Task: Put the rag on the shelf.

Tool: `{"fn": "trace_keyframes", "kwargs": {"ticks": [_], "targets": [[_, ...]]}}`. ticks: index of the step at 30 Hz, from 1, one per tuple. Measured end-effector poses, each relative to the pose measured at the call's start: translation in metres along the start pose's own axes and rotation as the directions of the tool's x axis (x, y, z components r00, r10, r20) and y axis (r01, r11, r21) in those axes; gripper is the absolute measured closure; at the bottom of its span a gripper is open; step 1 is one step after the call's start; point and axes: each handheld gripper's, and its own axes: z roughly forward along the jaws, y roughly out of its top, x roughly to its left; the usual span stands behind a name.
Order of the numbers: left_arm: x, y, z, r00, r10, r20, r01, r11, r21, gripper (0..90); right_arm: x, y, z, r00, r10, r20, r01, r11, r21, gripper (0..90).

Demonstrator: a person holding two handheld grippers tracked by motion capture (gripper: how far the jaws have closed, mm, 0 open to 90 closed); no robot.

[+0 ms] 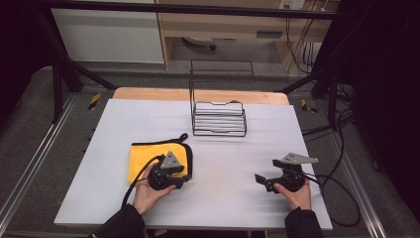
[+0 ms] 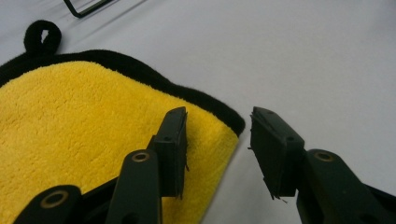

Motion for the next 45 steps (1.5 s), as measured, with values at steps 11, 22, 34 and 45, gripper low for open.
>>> {"fn": "trace_keyframes", "kwargs": {"ticks": [11, 22, 34, 45], "targets": [[0.005, 0.001, 0.009, 0.9978, -0.055, -0.036, 0.056, 0.9980, 0.029, 70.8, 0.000, 0.000, 0.001, 1.0000, -0.002, -0.003, 0.002, 1.000, 0.000, 0.7], [0.004, 0.003, 0.007, 0.9972, -0.058, -0.047, 0.060, 0.9973, 0.043, 83.5, 0.000, 0.000, 0.000, 1.0000, 0.005, -0.006, -0.005, 1.000, -0.003, 0.7], [-0.007, -0.013, -0.026, 0.9979, -0.025, 0.060, 0.022, 0.9988, 0.043, 84.2, 0.005, 0.002, 0.003, 0.9998, -0.001, -0.020, 0.001, 1.000, 0.001, 1.1], [-0.019, -0.039, -0.048, 0.9964, 0.013, 0.083, -0.018, 0.9980, 0.061, 83.8, 0.028, 0.014, 0.023, 0.9967, -0.050, -0.063, 0.053, 0.998, 0.035, 3.0]]}}
